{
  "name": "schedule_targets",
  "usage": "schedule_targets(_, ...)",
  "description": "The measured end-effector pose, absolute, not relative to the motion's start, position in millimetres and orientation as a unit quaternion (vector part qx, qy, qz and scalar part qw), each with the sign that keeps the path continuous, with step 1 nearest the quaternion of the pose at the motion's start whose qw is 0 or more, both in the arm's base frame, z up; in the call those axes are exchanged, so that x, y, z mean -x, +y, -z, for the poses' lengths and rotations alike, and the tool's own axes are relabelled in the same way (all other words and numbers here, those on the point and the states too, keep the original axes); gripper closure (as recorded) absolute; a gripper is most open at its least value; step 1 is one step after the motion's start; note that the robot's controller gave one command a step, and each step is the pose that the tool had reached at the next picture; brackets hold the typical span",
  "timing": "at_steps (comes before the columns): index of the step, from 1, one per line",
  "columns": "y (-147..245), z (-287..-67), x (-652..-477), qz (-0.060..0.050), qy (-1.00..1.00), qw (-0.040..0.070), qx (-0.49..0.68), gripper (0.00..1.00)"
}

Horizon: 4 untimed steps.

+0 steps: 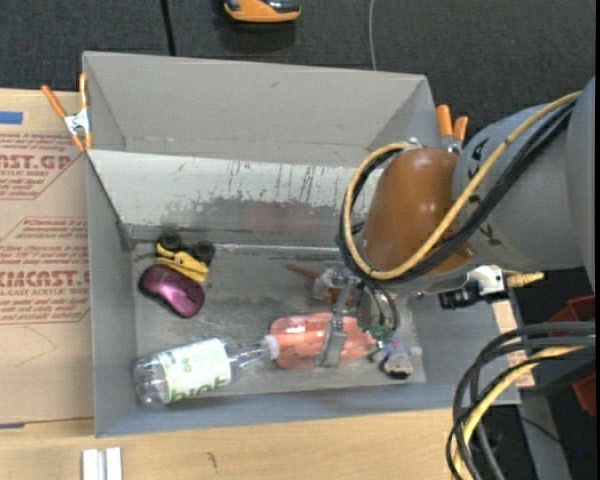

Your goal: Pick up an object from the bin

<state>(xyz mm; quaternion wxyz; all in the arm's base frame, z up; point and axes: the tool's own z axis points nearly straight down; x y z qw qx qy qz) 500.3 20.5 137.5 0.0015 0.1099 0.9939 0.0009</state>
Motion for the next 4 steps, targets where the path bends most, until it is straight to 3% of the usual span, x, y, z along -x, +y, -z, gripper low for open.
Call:
schedule_targets(1,23.9,-97.1,-497.5,-0.001,0.989,0.000,-0.149,0.00)
schedule_targets(2,33.8,-71.1,-492.5,-0.001,0.988,0.002,-0.153,1.00)
schedule_targets(3,33.8,-71.1,-492.5,-0.001,0.988,0.002,-0.153,1.00)
schedule_targets(4,37.6,-203.6,-495.3,0.000,0.988,-0.002,-0.154,1.00)
